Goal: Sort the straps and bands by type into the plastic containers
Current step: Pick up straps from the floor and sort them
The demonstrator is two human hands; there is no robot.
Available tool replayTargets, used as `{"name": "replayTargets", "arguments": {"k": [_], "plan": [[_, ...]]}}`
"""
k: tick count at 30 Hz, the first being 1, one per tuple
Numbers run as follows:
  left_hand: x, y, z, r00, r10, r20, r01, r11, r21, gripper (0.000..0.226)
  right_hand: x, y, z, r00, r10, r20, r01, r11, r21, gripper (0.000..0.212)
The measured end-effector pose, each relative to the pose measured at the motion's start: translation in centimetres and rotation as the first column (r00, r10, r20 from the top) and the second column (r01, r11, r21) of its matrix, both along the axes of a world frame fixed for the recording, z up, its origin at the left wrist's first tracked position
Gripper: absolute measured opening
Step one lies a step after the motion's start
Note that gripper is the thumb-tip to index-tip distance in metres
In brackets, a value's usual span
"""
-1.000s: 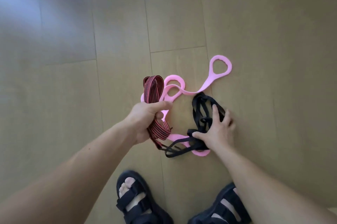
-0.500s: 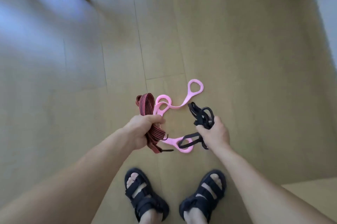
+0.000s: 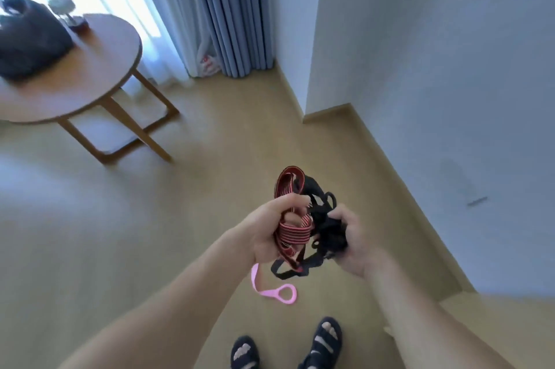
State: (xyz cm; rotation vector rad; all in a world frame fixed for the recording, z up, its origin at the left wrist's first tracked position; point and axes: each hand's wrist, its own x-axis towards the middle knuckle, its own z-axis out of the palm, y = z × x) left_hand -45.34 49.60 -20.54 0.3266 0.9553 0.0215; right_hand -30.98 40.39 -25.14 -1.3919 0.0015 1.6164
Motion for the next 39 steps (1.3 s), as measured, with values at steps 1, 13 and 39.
{"name": "replayTargets", "arguments": {"k": [1,13,39], "plan": [[0.2,-0.7,1.5,0.997,-0.072,0.012,0.072,0.997,0.006,0.021,-0.1,-0.3,2.2,1.0,-0.021,-0.016,0.022,0.999,0.05,0.025],[-2.1,-4.9,10.3,0.79,-0.558,-0.254,0.61,0.678,0.41,0.013,-5.0,-9.9,16.2,0.952,-0.188,0.243,0.139,0.969,0.207,0.023],[8.6,-38.2,19.3,-0.157,0.398,-0.904,0.11,-0.903,-0.416,0.018,-0.7,-50.2,24.1,0.618,-0.478,0.624,0.474,0.86,0.189,0.018]]}}
